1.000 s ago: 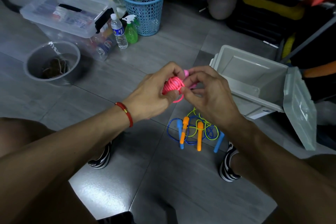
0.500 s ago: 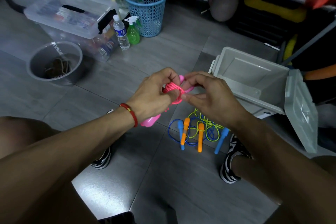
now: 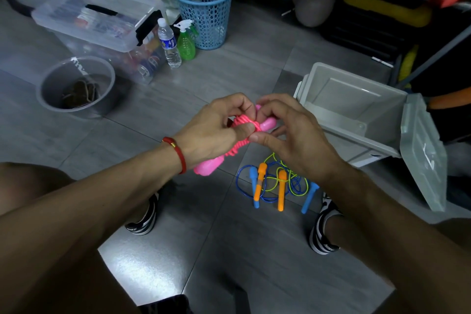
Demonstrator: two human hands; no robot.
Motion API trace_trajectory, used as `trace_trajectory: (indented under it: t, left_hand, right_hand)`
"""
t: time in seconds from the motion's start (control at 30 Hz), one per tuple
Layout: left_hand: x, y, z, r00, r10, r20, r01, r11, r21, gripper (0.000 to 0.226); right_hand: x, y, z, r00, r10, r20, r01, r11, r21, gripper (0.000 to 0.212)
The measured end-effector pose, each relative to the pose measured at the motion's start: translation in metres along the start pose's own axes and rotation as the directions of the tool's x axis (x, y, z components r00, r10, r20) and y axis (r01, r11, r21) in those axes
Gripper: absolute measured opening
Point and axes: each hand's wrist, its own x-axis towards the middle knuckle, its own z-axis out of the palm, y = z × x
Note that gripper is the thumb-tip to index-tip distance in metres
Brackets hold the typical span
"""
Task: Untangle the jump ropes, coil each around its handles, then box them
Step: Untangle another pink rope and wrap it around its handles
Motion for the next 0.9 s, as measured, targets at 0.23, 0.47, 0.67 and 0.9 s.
trace_trajectory:
  t: [0.23,0.47,0.67,0.9]
  left_hand:
    - [-0.001,0.003,-0.005,0.993,0.090,0.076,-0.087,0.996,-0.031,0.008]
    - [-0.003,0.005,-0.005,0.975,0.160,0.155,-0.144,0.984,-0.108,0.041]
    - [0.002,-0.001,0.004,0.984,0.169,0.049,-0.168,0.985,-0.021,0.039]
    - [0.012,0.001,0.008,0.981,0.187,-0.049,-0.184,0.981,0.068,0.035]
  right_hand:
    - [0.008,-0.006,-0.009,0.972,0.224,0.070,-0.235,0.929,0.285,0.023]
    - [0.006,-0.020,-0.021,0.922,0.313,0.227,-0.378,0.608,0.698,0.012]
    - [0.002,-0.019,-0.004,0.890,0.447,-0.088,-0.348,0.791,0.503,0.013]
    - [0.001,-0.022,-0.010,0.846,0.452,-0.282,-0.356,0.873,0.333,0.016]
